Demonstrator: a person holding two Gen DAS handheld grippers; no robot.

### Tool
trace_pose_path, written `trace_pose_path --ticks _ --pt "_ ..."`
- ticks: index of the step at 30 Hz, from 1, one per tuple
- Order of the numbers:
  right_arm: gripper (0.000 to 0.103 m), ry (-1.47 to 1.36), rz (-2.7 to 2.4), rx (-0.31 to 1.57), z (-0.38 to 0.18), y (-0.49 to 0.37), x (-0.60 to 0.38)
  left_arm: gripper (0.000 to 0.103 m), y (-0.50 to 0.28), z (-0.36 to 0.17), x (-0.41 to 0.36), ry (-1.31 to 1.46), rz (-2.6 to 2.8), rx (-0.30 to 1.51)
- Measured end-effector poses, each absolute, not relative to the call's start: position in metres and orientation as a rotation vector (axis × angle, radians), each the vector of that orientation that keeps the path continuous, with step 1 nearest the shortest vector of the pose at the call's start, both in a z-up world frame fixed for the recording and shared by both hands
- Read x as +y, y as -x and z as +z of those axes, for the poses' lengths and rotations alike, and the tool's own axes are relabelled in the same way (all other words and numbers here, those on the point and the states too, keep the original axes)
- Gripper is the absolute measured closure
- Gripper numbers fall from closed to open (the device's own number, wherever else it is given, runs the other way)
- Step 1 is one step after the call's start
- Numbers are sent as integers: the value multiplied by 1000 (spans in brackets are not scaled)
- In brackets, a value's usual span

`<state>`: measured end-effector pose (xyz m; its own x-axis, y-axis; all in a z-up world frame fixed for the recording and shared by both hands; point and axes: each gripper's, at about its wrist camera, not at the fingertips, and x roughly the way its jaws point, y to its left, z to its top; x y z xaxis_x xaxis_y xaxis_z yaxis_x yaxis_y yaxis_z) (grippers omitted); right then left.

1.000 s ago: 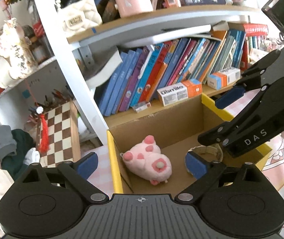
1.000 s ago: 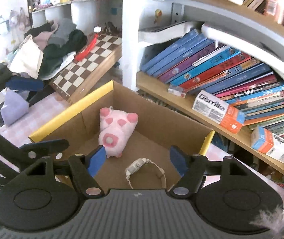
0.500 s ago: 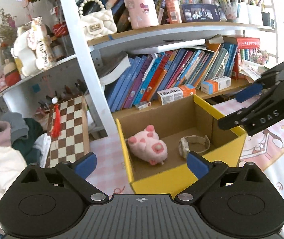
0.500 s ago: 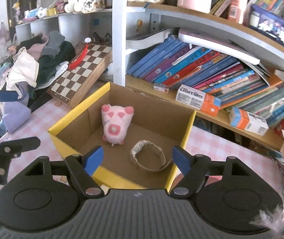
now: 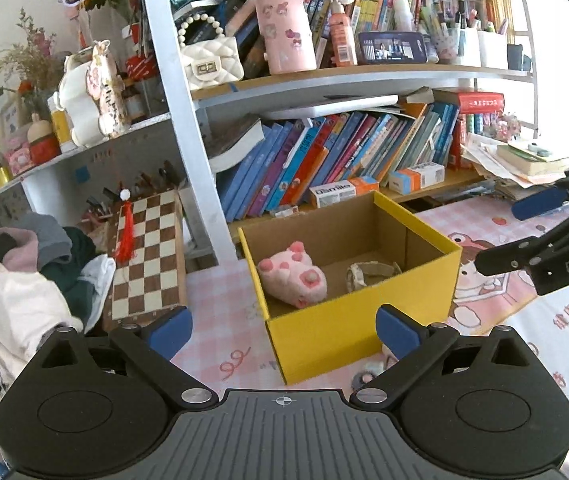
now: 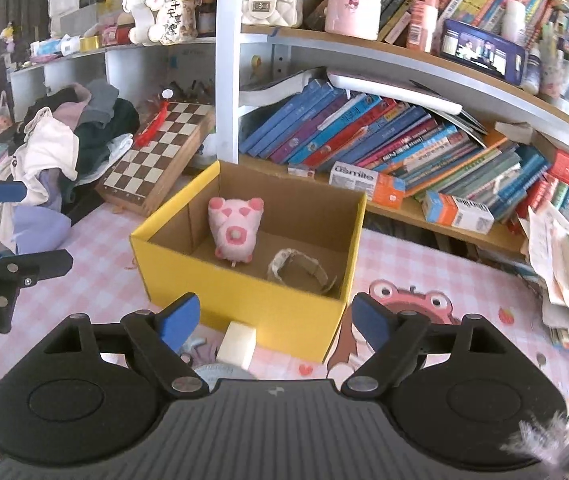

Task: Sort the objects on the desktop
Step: 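Raise both open grippers out of the yellow box and back away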

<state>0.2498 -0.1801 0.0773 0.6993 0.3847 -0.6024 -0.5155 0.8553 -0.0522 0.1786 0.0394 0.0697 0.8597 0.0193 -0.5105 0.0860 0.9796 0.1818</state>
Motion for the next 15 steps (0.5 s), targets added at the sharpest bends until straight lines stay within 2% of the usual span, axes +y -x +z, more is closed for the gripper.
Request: trace_pose_path --ticks 3,7,15 --pt "20 211 486 619 73 -235 -182 3 -167 66 43 -194 -33 543" --pt "13 176 456 603 67 -218 -186 3 -152 61 45 -188 -25 551" --pt "10 114 413 589 58 -192 -191 3 -125 51 51 -155 2 561"
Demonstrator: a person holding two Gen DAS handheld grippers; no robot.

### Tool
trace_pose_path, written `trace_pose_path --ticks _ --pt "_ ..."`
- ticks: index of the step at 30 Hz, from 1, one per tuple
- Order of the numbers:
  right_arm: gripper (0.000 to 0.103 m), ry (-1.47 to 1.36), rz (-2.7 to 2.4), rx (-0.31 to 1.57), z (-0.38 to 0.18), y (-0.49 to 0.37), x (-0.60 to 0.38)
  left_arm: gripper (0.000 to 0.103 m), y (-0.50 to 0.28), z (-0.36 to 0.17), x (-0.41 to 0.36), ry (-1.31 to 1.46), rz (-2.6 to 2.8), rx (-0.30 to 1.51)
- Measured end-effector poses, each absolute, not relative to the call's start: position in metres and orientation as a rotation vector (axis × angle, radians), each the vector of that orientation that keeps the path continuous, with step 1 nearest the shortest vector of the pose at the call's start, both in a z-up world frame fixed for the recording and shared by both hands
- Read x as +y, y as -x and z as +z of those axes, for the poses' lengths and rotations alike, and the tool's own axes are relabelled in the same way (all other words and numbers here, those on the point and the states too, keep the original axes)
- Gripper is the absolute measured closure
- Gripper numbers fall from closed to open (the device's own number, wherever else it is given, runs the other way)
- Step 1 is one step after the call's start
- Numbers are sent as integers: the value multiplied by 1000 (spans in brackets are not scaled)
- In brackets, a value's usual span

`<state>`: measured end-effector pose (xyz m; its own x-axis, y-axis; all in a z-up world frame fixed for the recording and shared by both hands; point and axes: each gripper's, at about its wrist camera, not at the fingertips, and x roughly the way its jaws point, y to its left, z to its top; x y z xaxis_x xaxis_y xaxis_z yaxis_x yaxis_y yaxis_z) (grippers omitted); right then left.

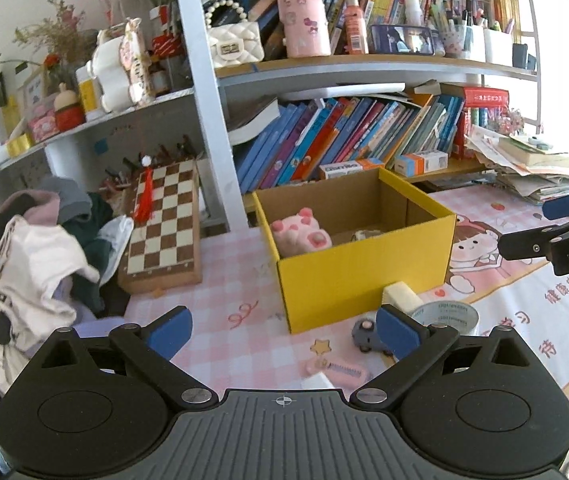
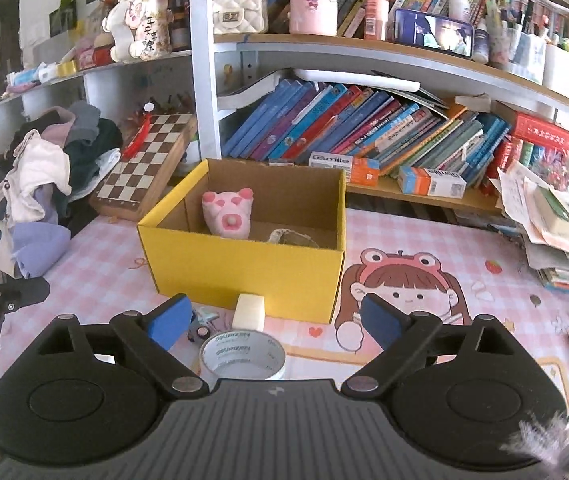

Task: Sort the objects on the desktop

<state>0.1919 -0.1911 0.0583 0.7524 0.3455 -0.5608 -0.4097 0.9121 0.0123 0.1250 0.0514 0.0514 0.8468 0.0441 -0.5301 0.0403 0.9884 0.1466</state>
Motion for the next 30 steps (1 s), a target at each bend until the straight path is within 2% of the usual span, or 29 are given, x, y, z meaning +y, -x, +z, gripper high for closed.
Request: trace_pose_path --ticks 30 --pt "5 230 422 707 -3 -114 -169 3 -77 1 42 -135 -12 698"
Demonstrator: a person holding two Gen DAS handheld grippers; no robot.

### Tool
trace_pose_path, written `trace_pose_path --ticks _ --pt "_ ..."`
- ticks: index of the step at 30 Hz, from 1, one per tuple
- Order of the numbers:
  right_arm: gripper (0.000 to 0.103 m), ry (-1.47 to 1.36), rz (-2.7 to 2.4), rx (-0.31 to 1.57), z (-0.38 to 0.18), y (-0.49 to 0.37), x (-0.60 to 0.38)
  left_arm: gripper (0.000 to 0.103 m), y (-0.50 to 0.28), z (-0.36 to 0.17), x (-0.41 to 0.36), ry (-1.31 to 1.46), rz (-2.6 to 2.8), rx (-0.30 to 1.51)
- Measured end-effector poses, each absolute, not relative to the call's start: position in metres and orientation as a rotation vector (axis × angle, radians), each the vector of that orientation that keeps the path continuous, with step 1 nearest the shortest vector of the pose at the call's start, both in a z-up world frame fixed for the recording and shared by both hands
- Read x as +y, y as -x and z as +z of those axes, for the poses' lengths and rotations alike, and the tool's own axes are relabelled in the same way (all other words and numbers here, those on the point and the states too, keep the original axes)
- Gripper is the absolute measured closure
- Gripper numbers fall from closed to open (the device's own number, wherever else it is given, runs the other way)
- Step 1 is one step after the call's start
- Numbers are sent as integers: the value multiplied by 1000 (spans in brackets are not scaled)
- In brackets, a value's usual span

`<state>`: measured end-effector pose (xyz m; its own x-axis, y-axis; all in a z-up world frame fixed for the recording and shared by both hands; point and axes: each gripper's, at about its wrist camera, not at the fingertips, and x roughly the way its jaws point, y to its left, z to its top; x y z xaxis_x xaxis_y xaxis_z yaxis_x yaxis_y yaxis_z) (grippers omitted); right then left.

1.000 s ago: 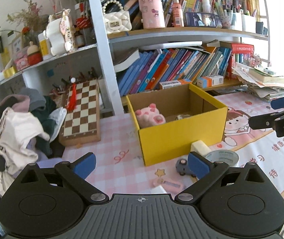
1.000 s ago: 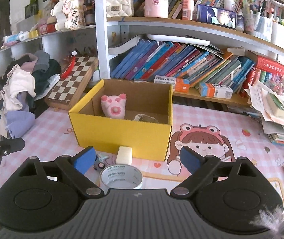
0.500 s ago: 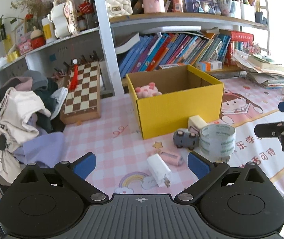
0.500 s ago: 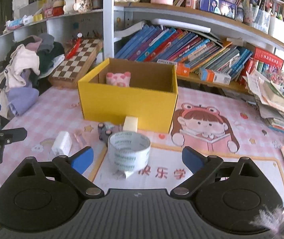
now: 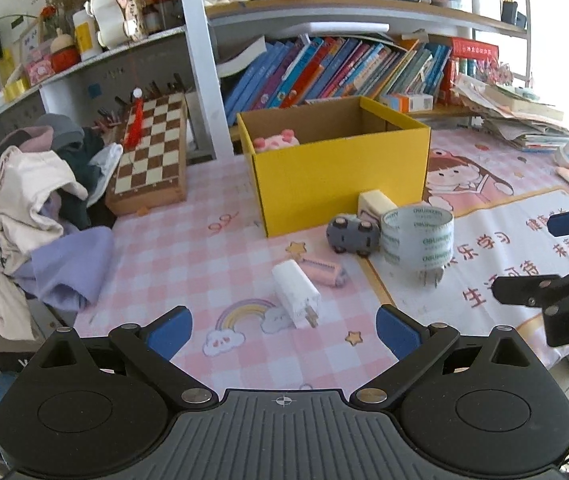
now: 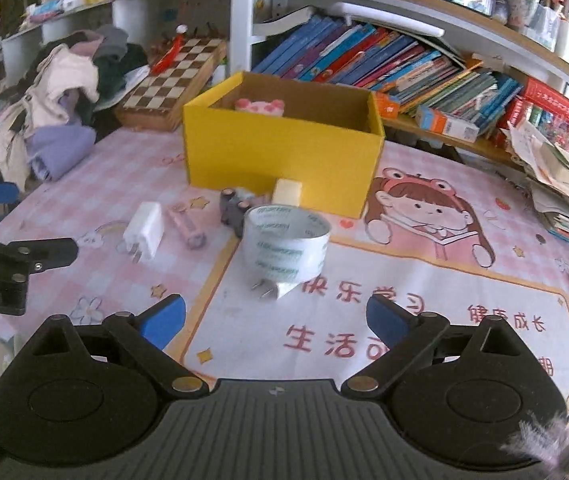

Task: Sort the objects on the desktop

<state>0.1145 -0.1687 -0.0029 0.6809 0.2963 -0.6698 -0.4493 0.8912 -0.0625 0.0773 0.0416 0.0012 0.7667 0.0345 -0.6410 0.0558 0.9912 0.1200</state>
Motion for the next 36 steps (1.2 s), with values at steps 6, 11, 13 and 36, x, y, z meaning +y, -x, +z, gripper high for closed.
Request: trace_pose_path --ticks 6,11,13,36 --pt "5 244 426 706 -6 -109 -162 3 -74 -5 43 -119 7 718" --pt "5 229 408 712 -9 -108 -161 3 -71 -10 43 -109 13 734" --pt "5 226 402 712 -10 -106 -160 3 -71 -12 42 -110 10 738" --pt "7 138 364 779 -17 -108 -177 3 -69 -22 35 -95 -15 768"
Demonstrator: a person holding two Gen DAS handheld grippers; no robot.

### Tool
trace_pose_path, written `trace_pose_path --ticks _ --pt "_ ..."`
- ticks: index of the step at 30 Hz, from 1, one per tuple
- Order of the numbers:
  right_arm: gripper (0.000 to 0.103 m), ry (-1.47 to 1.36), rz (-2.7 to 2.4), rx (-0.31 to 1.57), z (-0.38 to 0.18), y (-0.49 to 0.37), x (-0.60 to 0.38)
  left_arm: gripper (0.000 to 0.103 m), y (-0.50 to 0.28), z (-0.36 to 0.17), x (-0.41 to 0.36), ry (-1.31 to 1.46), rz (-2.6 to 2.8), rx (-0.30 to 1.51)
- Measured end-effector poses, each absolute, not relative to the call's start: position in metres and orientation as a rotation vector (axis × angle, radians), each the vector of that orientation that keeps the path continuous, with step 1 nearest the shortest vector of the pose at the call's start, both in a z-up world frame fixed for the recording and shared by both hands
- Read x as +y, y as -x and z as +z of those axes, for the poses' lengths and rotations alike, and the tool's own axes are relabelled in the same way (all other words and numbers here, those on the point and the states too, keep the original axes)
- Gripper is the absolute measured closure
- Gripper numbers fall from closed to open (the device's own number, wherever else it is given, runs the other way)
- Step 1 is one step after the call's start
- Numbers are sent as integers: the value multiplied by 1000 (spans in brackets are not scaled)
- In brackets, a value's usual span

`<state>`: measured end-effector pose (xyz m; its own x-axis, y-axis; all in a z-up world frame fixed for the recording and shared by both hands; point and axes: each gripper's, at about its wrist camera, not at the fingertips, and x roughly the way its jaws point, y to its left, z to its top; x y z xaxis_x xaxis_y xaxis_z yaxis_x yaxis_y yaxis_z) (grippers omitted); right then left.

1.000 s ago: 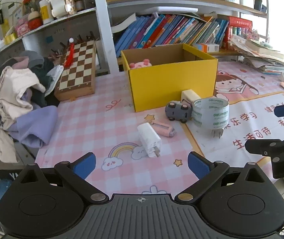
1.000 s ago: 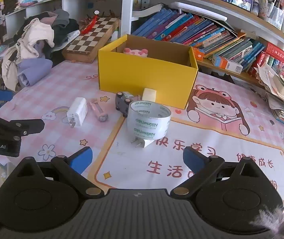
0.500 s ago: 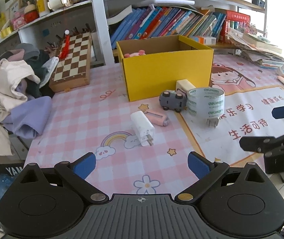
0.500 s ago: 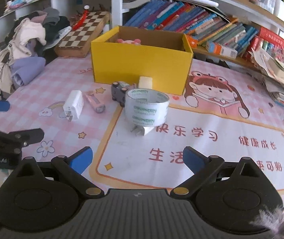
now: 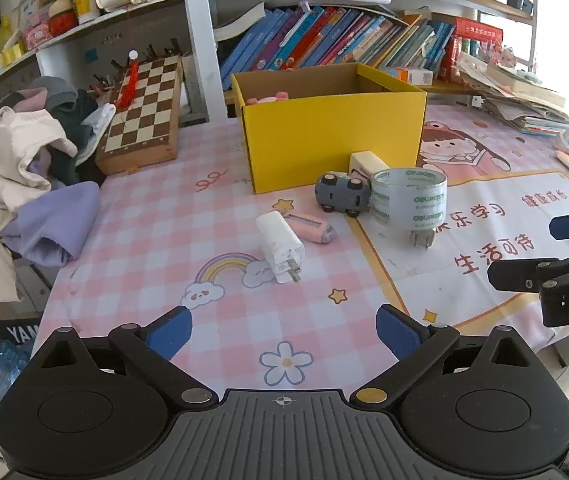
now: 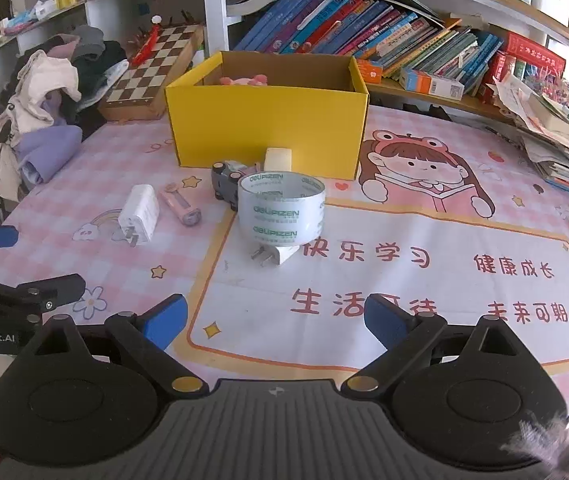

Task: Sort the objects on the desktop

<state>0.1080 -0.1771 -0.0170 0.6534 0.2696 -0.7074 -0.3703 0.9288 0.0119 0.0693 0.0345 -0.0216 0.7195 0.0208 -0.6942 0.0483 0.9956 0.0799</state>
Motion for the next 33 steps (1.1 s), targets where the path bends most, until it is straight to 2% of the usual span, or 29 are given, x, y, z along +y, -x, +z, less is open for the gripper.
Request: trace_pose_path --ticks 33 --pt "10 200 423 829 -26 -130 -164 3 -84 -27 22 -121 -69 769"
